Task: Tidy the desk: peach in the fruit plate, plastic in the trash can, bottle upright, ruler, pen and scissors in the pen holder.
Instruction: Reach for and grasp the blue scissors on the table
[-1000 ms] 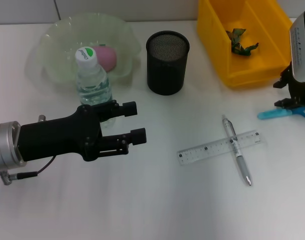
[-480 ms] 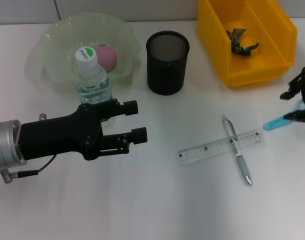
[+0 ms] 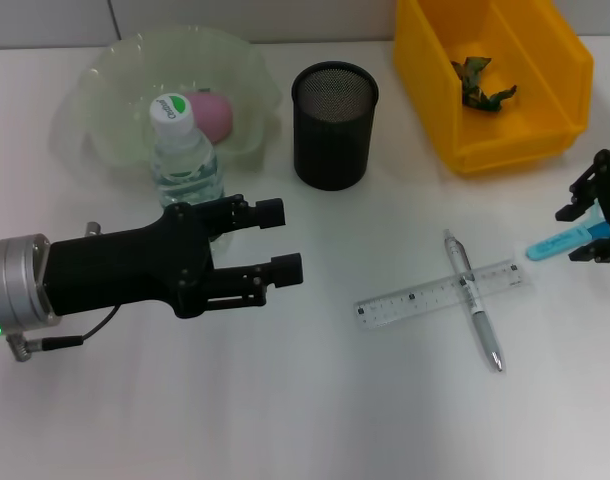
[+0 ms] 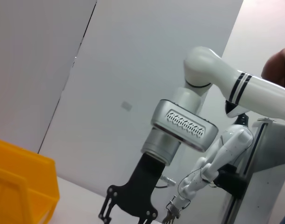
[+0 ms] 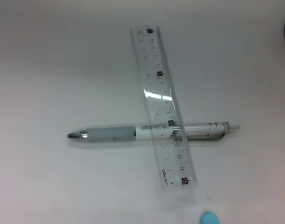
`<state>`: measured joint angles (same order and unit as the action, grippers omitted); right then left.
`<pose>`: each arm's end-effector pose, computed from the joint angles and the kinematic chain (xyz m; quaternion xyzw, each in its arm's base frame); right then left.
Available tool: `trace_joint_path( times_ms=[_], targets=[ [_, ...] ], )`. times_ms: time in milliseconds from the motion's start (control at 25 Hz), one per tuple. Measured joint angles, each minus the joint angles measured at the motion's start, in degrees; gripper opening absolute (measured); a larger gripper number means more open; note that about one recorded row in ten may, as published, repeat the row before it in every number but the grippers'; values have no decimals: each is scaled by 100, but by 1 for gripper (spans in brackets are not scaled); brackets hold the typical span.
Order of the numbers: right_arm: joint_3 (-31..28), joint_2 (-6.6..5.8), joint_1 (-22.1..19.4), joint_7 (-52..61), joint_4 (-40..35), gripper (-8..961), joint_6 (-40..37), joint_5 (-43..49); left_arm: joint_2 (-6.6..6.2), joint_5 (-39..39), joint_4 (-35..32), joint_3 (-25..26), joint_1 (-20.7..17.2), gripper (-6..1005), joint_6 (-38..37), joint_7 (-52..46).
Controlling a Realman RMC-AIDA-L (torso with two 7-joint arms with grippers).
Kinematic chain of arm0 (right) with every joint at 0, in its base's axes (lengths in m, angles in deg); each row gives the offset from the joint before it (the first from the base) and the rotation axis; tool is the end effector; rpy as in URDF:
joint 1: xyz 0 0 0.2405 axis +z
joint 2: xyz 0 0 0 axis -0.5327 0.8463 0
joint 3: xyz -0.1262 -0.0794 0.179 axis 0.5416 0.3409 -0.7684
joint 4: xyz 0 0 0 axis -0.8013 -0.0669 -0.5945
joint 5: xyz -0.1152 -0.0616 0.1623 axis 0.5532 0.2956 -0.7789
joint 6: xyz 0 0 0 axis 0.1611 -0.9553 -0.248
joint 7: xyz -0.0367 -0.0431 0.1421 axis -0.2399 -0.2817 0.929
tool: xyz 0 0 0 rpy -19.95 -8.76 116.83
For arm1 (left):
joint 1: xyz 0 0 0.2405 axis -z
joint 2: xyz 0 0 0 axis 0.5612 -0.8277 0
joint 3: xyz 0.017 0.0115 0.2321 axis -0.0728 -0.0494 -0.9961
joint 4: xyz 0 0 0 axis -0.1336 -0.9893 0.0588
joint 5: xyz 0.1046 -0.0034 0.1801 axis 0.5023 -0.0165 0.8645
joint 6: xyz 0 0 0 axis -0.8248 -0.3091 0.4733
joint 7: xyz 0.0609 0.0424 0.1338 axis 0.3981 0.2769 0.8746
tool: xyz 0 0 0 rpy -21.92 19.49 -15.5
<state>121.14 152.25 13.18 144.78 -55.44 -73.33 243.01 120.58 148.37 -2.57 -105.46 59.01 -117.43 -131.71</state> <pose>0.2359 0.3715 0.0605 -0.9673 -0.0809 -0.2385 0.0313 -0.2156 0.2728 -0.0072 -0.9030 -0.2016 -0.3794 0.0073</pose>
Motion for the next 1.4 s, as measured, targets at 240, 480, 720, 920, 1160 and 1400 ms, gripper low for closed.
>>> trace_joint_path(
  times_ms=[240, 480, 720, 920, 1160, 1400],
  targets=[
    [126, 50, 209, -130, 461, 469, 396, 194, 29, 0, 9, 22, 1, 784, -2, -7],
    [444, 62, 327, -133, 870, 469, 826, 215, 31, 0, 36, 31, 1, 784, -1, -9],
    [553, 65, 462, -134, 1140, 470, 1074, 322, 32, 0, 50, 33, 1, 784, 16, -16],
    [588, 65, 566, -120, 1324, 470, 1204, 434, 47, 0, 51, 33, 1, 784, 27, -29],
    [592, 65, 625, -113, 1368, 423, 1241, 539, 73, 0, 10, 33, 0, 784, 38, -95],
    [591, 60, 717, -91, 1540, 416, 1317, 685, 83, 0, 7, 33, 0, 783, 38, -98]
  ],
)
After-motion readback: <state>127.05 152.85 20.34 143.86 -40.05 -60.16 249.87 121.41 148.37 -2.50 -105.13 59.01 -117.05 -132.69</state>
